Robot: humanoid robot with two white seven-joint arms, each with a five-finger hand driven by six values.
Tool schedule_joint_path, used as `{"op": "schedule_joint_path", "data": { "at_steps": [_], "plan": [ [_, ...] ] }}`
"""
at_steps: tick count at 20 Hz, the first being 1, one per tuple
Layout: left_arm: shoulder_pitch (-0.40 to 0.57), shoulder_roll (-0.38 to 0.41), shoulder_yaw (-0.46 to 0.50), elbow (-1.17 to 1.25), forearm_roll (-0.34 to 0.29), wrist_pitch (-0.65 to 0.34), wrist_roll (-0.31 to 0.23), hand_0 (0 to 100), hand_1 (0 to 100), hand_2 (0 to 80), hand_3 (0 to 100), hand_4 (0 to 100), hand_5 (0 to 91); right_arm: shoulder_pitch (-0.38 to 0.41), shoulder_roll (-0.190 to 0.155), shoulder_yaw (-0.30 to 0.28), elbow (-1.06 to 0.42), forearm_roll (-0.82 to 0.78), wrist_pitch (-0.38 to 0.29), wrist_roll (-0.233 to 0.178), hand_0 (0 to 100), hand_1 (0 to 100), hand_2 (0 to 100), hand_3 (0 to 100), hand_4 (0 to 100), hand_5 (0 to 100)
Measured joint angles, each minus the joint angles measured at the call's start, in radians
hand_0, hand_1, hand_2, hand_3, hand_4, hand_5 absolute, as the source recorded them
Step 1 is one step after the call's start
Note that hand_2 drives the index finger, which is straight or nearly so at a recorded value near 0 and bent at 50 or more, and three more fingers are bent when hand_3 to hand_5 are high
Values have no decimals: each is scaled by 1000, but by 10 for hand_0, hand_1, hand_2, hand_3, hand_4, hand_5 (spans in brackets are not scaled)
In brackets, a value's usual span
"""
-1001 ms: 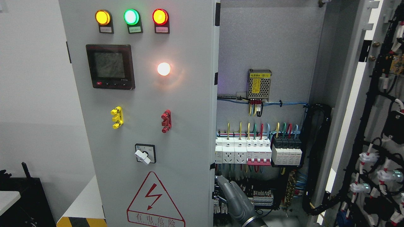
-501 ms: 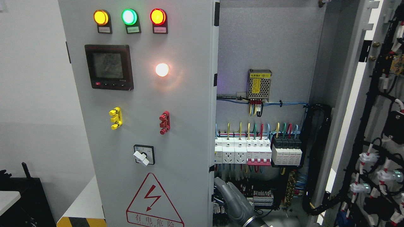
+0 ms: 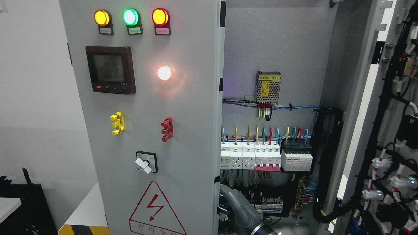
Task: Open door with both hands
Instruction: 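Pull the door edge outward with the right hand, starting the swing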
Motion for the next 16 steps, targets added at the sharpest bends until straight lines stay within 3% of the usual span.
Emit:
{"op": "schedule_joint_path", "data": {
  "at_steps": [7, 12, 16],
  "plan": [
    [0, 0, 0, 0, 0, 1, 0, 120, 389, 0, 0, 0, 0, -1, -2, 0, 2, -7, 1, 17, 524, 0, 389, 628, 589, 553],
    [0, 0, 0, 0, 0, 1, 0, 120, 389, 0, 0, 0, 0, -1, -2, 0, 2, -8, 8, 73, 533, 0, 391, 630, 587, 556],
    [0, 0, 0, 0, 0, 1, 0, 120, 389, 0, 0, 0, 0, -7, -3, 0, 4, -10, 25, 80, 540, 0, 390, 628, 588, 557]
  ]
}}
